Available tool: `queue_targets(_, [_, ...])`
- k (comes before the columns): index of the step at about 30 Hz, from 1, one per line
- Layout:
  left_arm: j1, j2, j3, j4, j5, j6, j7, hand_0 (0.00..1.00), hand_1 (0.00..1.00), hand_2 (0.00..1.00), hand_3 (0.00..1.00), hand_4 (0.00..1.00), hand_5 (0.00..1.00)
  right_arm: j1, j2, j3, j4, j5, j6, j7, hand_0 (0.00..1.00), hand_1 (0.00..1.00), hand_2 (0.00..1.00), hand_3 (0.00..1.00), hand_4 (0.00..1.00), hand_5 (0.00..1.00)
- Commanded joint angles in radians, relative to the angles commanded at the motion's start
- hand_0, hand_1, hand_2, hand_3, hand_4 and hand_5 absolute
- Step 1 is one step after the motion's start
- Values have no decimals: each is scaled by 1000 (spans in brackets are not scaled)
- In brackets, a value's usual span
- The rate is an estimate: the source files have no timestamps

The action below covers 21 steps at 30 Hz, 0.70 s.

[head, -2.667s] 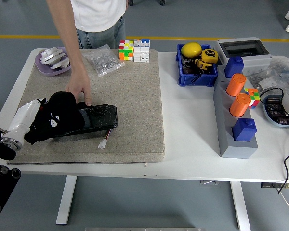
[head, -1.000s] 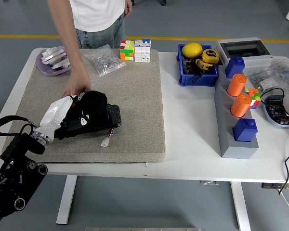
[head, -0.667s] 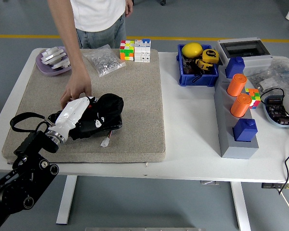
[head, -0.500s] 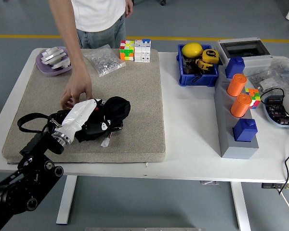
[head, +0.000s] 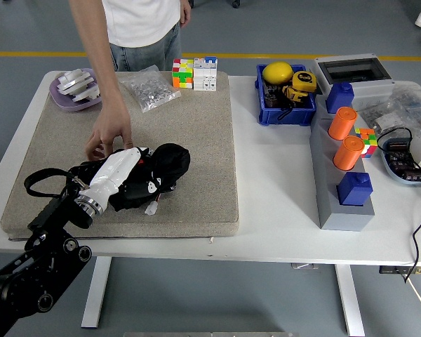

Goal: Pick the rag up,wipe the panel,place it on the desk

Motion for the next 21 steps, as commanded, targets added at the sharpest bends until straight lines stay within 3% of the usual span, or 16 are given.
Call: queue_targets(21, [110,46,-220,-29,26,0,-2,263,305,547,522,539,2,-3,0,4,0,4,-1,2,813,674,680,595,980,455])
